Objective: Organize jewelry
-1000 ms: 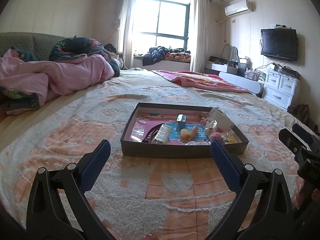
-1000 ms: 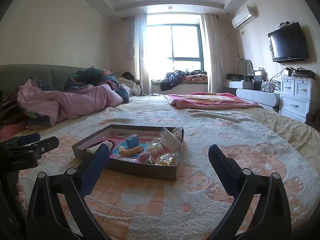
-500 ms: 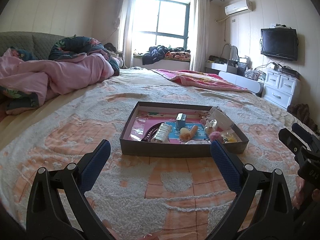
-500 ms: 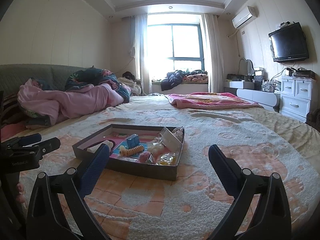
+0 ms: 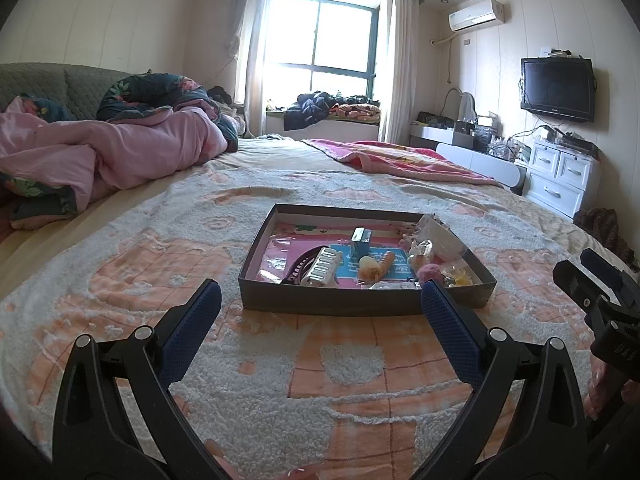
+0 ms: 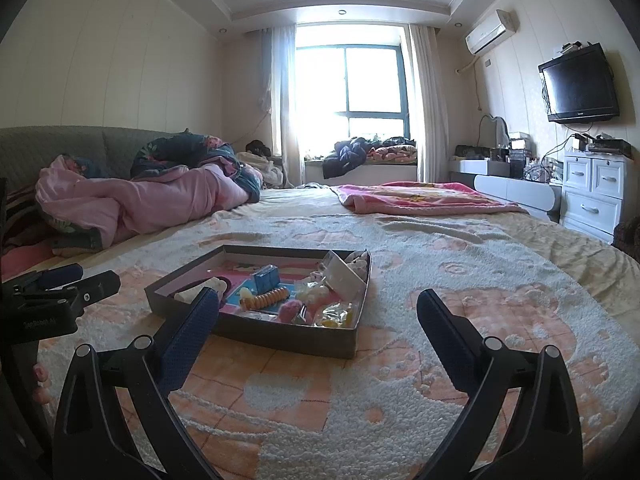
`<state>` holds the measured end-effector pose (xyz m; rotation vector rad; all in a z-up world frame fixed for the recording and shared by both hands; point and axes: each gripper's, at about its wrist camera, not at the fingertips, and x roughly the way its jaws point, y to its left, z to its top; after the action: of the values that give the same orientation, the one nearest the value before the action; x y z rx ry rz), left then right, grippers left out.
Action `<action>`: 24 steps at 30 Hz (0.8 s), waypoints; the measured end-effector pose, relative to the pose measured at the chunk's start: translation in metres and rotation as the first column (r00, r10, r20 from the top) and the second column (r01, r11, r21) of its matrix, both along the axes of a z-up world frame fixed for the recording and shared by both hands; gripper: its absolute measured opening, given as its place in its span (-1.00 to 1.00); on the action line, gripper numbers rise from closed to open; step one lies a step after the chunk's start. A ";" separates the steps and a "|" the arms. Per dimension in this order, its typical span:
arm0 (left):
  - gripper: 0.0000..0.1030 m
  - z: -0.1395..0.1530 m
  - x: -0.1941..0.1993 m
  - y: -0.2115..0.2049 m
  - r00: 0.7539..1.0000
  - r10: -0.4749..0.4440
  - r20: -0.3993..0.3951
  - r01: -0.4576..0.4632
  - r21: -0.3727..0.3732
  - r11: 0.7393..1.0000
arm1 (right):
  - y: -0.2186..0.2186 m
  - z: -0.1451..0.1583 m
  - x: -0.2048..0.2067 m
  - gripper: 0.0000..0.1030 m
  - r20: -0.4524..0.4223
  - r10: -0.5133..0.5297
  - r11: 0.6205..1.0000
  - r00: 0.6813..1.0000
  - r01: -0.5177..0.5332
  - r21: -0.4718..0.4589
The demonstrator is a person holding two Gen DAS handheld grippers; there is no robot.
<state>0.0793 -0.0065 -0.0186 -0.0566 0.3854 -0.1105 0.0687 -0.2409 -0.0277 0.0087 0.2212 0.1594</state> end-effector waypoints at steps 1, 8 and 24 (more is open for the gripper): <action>0.78 0.000 0.000 0.000 1.000 -0.001 0.000 0.001 -0.001 1.000 | 0.000 0.000 0.000 0.87 -0.001 0.001 1.000 1.000 -0.001 0.000; 0.78 0.000 0.000 0.000 1.000 0.001 0.000 -0.001 0.001 1.000 | 0.000 0.000 0.000 0.87 0.002 0.000 1.000 1.000 0.000 0.000; 0.78 0.000 0.000 0.000 1.000 0.000 0.000 0.000 0.000 1.000 | 0.001 -0.003 0.001 0.87 -0.009 0.010 1.000 1.000 -0.010 -0.003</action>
<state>0.0795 -0.0063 -0.0187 -0.0564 0.3858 -0.1103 0.0696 -0.2394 -0.0302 0.0053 0.2308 0.1692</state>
